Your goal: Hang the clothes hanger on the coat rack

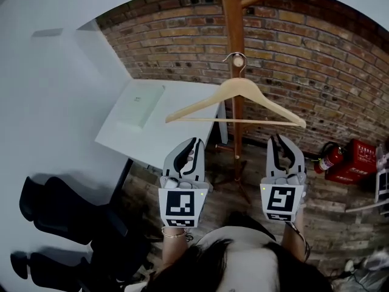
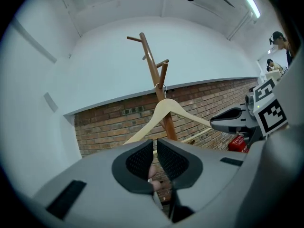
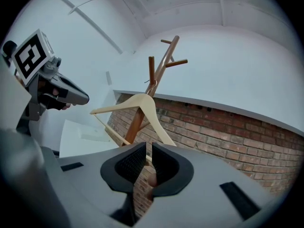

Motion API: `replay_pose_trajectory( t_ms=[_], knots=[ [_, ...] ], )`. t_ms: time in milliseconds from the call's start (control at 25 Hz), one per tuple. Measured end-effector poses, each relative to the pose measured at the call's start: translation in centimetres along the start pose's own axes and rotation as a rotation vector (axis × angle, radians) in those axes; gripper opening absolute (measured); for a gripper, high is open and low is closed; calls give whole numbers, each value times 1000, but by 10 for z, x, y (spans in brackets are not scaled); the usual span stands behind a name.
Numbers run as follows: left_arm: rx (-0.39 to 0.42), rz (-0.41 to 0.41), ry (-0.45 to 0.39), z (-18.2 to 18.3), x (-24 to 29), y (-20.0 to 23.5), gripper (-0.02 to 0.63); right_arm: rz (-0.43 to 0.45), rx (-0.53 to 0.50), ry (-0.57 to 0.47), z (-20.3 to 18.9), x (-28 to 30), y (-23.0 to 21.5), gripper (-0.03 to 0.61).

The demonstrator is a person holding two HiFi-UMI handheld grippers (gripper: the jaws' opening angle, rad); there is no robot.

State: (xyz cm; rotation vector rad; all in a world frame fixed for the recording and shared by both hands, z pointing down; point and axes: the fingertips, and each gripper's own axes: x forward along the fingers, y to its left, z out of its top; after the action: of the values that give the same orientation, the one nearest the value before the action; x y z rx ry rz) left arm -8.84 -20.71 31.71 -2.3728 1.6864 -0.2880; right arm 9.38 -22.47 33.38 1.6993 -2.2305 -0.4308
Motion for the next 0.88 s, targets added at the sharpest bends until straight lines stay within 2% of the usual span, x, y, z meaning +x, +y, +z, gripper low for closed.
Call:
replay_pose_trajectory(
  t_ms=[200, 560, 880],
  knots=[
    [-24, -52, 15, -5, -12, -4, 34, -4, 112, -19, 6, -15, 5, 55],
    [-48, -102, 19, -11, -41, -12, 25, 15, 232, -19, 6, -46, 20, 43],
    [-124, -99, 18, -21, -77, -11, 15, 24, 301, -10, 8, -76, 42, 38]
  ],
)
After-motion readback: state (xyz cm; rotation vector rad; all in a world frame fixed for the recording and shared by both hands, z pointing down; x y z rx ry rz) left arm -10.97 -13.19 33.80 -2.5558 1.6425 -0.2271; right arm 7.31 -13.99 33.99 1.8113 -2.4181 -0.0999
